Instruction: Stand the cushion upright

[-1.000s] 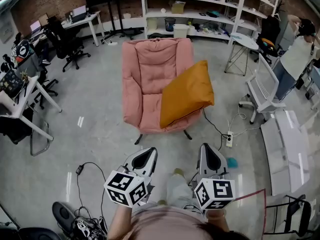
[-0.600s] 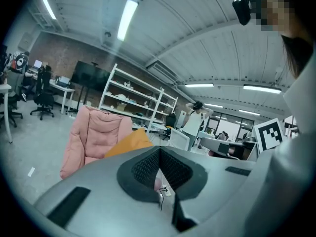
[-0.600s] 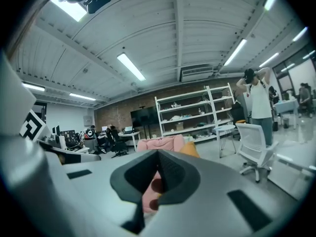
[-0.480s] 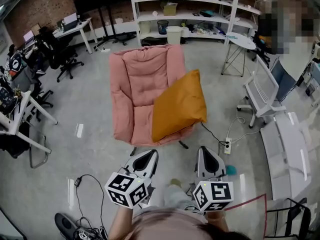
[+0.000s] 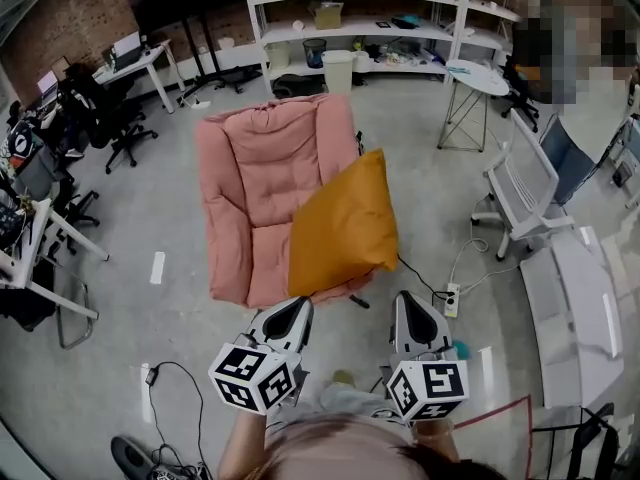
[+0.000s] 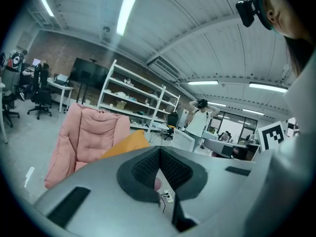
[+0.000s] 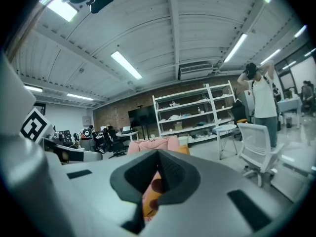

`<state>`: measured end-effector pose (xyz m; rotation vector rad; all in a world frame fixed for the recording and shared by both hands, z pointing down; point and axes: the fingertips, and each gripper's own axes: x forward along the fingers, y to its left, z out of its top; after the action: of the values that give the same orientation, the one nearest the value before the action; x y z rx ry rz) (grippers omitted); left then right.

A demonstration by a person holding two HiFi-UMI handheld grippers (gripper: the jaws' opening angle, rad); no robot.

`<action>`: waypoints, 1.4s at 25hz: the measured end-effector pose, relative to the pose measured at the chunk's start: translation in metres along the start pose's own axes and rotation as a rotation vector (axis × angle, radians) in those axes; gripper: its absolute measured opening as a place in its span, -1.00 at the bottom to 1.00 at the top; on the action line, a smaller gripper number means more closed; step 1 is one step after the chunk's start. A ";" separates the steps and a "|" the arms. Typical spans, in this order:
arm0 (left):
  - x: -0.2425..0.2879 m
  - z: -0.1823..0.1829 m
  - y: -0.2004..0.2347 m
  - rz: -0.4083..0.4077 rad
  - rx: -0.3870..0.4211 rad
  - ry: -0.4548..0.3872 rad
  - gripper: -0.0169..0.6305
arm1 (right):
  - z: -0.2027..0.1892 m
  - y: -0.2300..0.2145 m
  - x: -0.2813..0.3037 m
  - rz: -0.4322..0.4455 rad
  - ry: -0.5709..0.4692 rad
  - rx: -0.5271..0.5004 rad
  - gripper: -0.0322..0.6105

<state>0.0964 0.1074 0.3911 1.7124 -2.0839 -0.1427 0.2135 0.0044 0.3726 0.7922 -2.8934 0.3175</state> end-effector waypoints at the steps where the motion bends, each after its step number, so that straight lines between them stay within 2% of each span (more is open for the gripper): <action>1: 0.005 0.001 0.001 -0.001 0.000 0.003 -0.96 | 0.000 -0.005 0.004 0.002 0.000 0.005 -0.85; 7: 0.028 0.008 0.012 -0.011 -0.025 0.000 -0.96 | 0.003 -0.023 0.027 0.018 0.002 0.029 -0.85; 13: 0.054 0.018 0.028 -0.001 -0.013 0.007 -0.96 | 0.003 -0.038 0.051 -0.001 0.020 0.032 -0.85; 19: 0.090 0.035 0.057 -0.019 -0.004 0.019 -0.96 | 0.001 -0.046 0.085 -0.015 0.040 0.076 -0.84; 23: 0.120 0.051 0.076 -0.038 0.015 0.037 -0.96 | 0.004 -0.056 0.108 -0.060 0.046 0.080 -0.84; 29: 0.163 0.067 0.095 -0.115 0.032 0.083 -0.95 | 0.002 -0.073 0.134 -0.149 0.068 0.120 -0.83; 33: 0.187 0.074 0.107 -0.163 0.045 0.119 -0.95 | -0.003 -0.076 0.147 -0.191 0.090 0.157 -0.66; 35: 0.201 0.076 0.111 -0.191 0.051 0.144 -0.89 | -0.006 -0.079 0.152 -0.221 0.099 0.165 -0.65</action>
<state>-0.0620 -0.0732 0.4145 1.8926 -1.8348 -0.0231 0.1248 -0.1351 0.4186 1.0780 -2.6809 0.5577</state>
